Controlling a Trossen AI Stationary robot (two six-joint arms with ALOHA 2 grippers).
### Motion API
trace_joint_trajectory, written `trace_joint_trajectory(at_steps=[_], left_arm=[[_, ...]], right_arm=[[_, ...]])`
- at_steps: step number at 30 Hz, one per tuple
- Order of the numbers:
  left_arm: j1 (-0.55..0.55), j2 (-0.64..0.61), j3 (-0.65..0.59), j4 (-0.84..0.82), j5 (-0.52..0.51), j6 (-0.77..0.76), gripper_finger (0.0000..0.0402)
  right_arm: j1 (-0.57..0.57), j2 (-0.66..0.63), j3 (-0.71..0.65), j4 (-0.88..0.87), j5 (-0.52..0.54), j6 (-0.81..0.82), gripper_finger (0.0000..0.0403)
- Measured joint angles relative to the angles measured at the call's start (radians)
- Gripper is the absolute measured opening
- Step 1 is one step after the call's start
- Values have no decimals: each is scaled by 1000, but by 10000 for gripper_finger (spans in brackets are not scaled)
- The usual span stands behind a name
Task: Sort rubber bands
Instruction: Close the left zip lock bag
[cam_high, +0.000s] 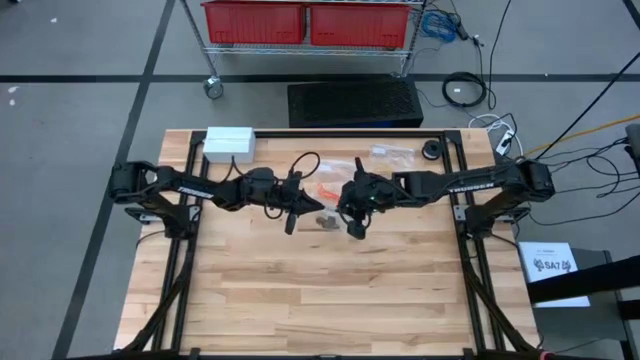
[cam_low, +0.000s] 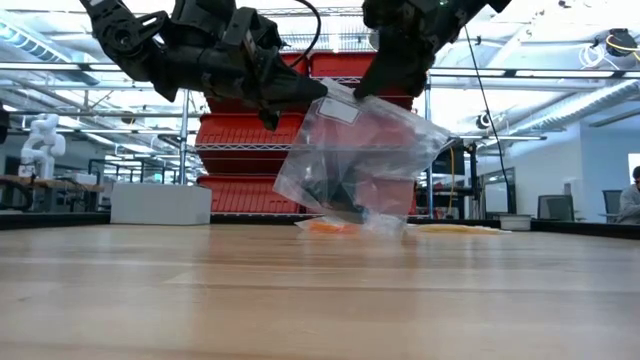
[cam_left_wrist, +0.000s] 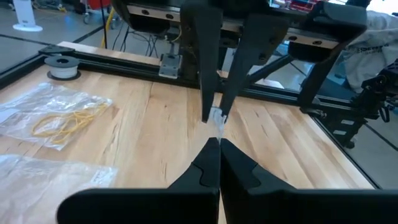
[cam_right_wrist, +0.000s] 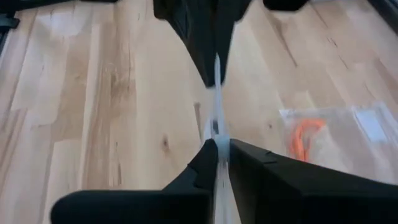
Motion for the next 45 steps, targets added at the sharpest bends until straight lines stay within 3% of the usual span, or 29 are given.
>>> trace_joint_trajectory(at_steps=[17,29,35,41,45], left_arm=[[33,0,0,13,-2,0,0],[33,-1,0,5,-6,0,0],[34,-3,0,-118,-143,1,11],[34,-3,-1,-177,-271,45,73],[47,-3,-1,-174,-296,35,123]], right_arm=[[13,-32,0,-318,0,112,13],[12,-58,0,-450,1,169,17],[11,-78,-5,-483,68,166,70],[-24,-138,-3,-460,137,142,133],[-41,-144,-2,-399,135,125,158]])
